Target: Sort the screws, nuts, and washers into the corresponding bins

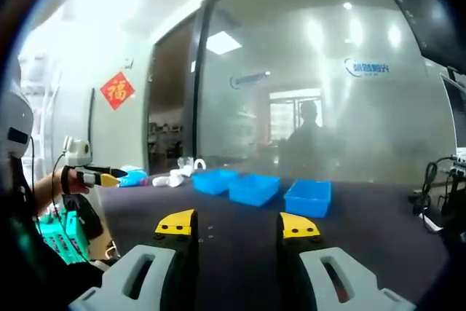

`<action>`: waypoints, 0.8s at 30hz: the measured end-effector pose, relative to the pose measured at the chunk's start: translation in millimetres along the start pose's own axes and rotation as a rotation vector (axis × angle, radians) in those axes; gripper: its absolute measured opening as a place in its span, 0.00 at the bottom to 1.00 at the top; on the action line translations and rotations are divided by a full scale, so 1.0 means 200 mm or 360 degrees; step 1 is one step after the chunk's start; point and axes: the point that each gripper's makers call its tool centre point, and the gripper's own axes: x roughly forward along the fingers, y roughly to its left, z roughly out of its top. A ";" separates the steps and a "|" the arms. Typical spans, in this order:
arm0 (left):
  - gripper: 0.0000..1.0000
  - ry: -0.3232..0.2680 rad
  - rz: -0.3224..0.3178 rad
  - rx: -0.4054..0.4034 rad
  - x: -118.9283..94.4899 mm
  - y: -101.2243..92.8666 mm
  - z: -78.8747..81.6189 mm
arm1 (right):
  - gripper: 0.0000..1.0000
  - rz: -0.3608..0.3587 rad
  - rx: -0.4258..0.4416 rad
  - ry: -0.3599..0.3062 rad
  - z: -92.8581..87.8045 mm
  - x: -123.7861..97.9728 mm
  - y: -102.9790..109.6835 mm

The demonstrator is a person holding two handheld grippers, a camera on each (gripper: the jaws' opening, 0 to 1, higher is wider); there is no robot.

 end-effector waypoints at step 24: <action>0.46 0.0122 -0.0107 0.0035 -0.02 -0.06 -0.07 | 0.41 0.0382 -0.0386 0.0482 -0.14 0.13 0.10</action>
